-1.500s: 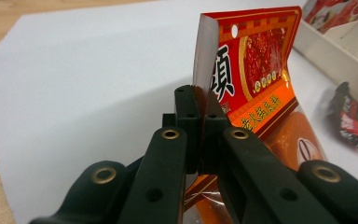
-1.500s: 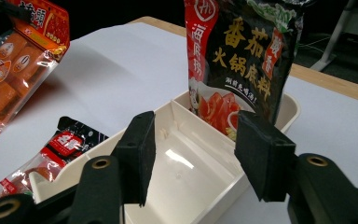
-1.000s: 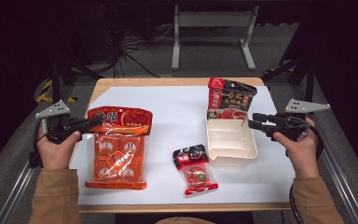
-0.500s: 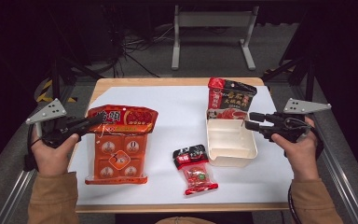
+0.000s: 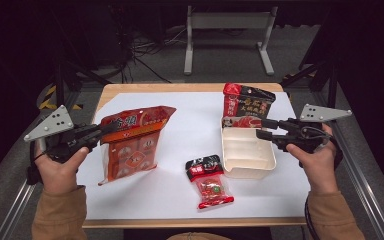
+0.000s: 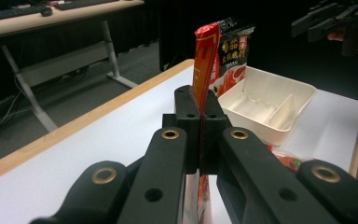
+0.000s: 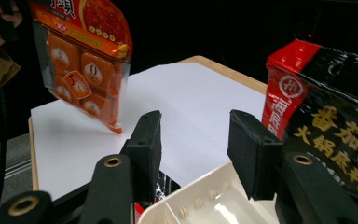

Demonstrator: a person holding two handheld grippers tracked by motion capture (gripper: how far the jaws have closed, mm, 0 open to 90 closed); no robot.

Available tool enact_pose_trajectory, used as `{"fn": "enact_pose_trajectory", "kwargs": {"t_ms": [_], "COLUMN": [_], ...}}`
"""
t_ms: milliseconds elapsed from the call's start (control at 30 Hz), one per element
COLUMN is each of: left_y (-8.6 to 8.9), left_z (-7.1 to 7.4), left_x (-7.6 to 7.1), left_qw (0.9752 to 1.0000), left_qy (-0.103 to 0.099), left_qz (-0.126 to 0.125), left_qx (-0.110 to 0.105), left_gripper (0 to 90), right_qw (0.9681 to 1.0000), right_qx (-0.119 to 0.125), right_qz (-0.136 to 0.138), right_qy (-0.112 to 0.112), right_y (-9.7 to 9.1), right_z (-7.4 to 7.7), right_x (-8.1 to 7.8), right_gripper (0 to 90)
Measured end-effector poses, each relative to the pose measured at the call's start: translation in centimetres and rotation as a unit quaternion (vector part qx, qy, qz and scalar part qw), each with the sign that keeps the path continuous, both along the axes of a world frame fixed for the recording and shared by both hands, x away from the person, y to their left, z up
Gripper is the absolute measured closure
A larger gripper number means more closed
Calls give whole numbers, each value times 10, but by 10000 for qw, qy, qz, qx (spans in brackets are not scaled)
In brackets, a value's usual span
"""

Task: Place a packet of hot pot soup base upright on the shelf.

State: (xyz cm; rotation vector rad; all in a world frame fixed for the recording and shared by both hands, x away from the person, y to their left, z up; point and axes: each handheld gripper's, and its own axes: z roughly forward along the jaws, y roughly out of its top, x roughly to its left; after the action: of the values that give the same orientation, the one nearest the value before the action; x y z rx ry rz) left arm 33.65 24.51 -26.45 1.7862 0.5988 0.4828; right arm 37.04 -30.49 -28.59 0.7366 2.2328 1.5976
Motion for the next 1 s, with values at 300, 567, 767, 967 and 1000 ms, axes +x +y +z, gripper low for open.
{"fn": "enact_pose_trajectory", "kwargs": {"t_ms": [300,567,767,967,1000], "left_y": [-9,-23,-35,-44,-45], "left_z": [4,5,9,11,11], "left_x": [2,6,5,4,3], "left_qw": [9997,9990,9981,9974,9974], "left_qy": [-163,-150,-214,-270,-275], "left_qz": [-48,-290,-462,-571,-566], "left_qx": [-157,-301,-350,-353,-352], "left_gripper": [900,900,900,900,900], "right_qw": [9995,9976,9960,9953,9951], "right_qx": [104,47,89,66,66], "right_qz": [283,660,865,950,968], "right_qy": [-120,-198,-223,-168,-161], "right_y": [27,67,89,106,109], "right_z": [0,-3,-9,-18,-20], "right_x": [7,18,23,28,29], "right_gripper": [466,367,346,323,315]}}
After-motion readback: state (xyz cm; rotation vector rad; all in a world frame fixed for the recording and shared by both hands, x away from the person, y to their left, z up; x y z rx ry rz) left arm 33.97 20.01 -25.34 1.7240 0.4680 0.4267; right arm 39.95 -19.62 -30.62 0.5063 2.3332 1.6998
